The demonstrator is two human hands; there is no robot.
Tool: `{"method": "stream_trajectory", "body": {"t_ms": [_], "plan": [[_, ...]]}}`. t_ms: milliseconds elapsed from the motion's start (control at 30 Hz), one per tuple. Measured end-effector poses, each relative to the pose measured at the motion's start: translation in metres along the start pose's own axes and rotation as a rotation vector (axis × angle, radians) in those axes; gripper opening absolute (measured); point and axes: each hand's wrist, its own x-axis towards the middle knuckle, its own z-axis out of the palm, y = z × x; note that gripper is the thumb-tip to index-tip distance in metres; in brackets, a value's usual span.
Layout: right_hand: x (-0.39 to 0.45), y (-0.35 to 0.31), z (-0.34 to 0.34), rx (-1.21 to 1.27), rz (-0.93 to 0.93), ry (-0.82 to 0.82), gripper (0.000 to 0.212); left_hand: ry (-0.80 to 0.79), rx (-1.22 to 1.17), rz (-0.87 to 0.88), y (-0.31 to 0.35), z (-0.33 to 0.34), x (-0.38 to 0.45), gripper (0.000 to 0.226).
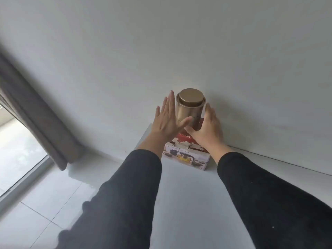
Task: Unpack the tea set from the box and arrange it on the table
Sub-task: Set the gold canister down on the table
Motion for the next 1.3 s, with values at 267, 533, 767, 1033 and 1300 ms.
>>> {"method": "stream_trajectory", "body": {"t_ms": [267,533,767,1033,1300], "plan": [[0.020,-0.007,0.020,0.248,0.082,0.110,0.084,-0.074,-0.199,-0.004,-0.014,0.017,0.017,0.107],[0.006,-0.001,0.003,0.232,0.086,0.173,0.083,0.054,-0.272,0.110,0.005,0.024,0.014,0.086],[-0.021,0.039,-0.058,0.164,0.131,0.256,0.085,0.018,-0.283,0.224,0.076,0.034,0.006,0.085],[-0.083,0.140,-0.155,0.063,0.245,0.352,0.082,-0.163,-0.353,0.349,0.206,0.084,-0.014,0.077],[-0.146,0.283,-0.254,0.014,0.350,0.358,0.081,-0.288,-0.388,0.369,0.356,0.189,-0.041,0.080]]}}
